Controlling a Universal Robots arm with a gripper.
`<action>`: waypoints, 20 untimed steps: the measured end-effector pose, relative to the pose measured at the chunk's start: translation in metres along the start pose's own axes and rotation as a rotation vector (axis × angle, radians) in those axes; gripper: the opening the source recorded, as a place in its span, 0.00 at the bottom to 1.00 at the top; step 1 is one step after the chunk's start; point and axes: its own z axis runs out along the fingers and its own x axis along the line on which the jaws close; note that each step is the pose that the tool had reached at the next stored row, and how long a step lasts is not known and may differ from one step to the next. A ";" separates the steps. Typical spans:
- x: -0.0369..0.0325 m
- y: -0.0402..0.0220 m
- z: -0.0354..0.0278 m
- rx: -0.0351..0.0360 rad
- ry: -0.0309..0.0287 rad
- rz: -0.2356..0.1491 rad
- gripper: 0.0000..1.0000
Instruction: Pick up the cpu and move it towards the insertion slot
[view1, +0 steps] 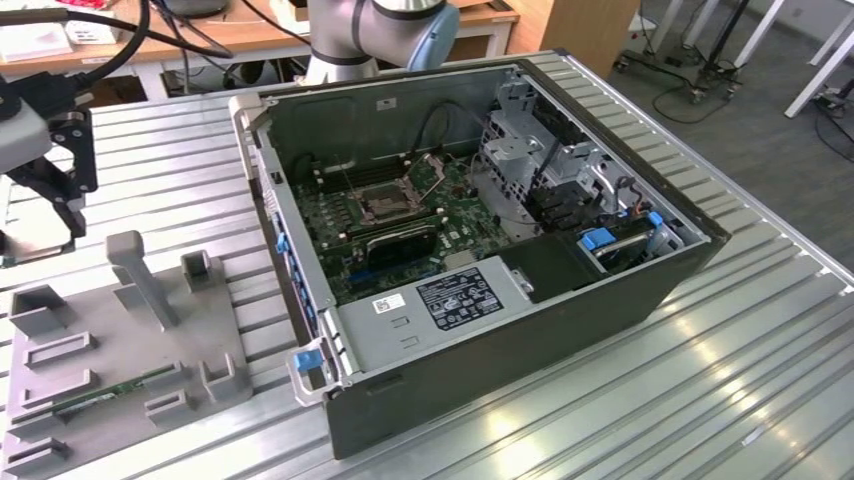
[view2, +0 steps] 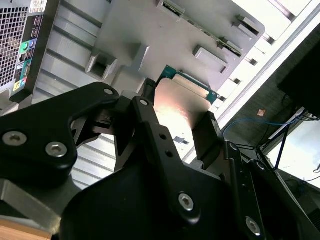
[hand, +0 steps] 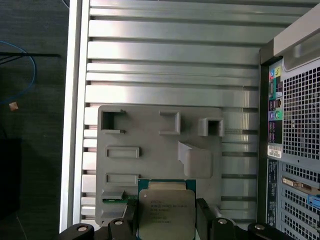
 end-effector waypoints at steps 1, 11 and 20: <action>-0.0012 0.0000 0.0000 0.0000 0.0001 0.000 0.55; -0.0131 -0.0002 0.0000 0.0000 0.0000 0.000 0.55; -0.0230 -0.0004 0.0000 0.0000 0.0000 0.000 0.55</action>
